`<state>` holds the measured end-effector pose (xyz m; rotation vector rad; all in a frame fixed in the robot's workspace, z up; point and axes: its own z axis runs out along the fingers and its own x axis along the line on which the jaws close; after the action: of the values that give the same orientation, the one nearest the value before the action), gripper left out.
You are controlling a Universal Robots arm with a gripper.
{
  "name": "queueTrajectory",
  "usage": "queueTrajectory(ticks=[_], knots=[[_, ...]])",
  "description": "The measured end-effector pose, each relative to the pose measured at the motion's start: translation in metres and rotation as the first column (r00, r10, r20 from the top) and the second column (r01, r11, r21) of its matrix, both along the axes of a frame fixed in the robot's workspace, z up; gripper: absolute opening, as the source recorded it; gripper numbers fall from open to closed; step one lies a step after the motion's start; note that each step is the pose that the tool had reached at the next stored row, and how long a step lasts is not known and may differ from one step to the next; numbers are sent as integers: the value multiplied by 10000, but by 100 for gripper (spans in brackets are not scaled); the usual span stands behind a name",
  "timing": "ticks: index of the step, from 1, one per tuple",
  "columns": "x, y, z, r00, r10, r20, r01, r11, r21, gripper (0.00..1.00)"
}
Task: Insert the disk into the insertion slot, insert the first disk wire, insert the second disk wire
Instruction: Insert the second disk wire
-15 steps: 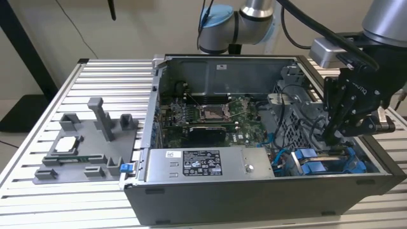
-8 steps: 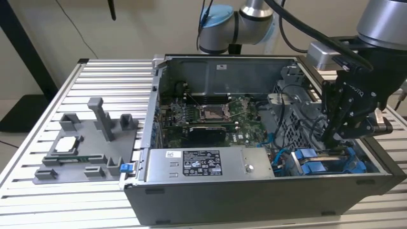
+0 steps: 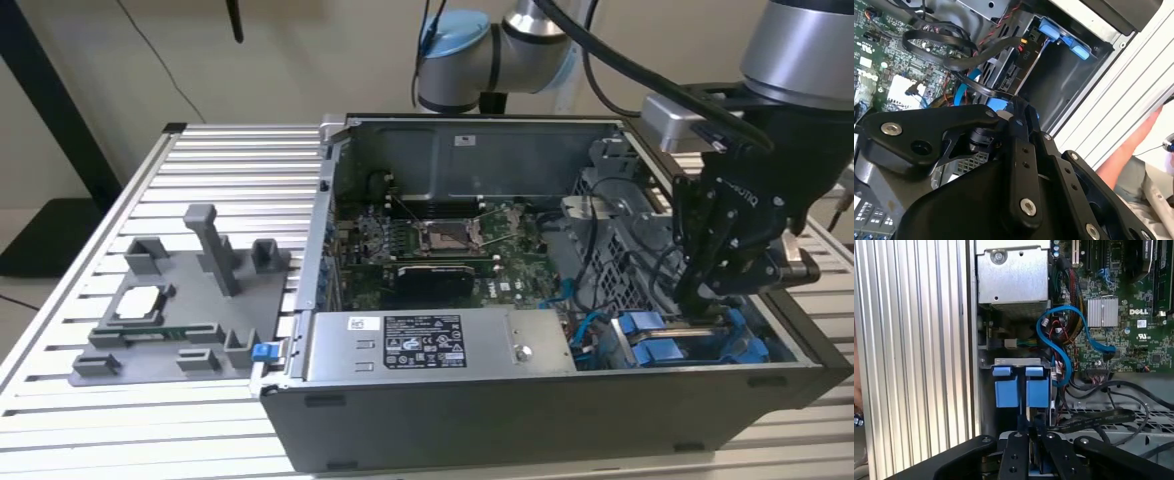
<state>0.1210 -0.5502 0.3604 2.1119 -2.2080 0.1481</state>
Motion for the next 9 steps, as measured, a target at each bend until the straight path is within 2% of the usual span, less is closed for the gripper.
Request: queueTrajectory(ticks=[4,9], knots=[[0,10,-19,10000,0,0,0,9999,-133,0],[0,10,-21,10000,0,0,0,9999,-147,0]])
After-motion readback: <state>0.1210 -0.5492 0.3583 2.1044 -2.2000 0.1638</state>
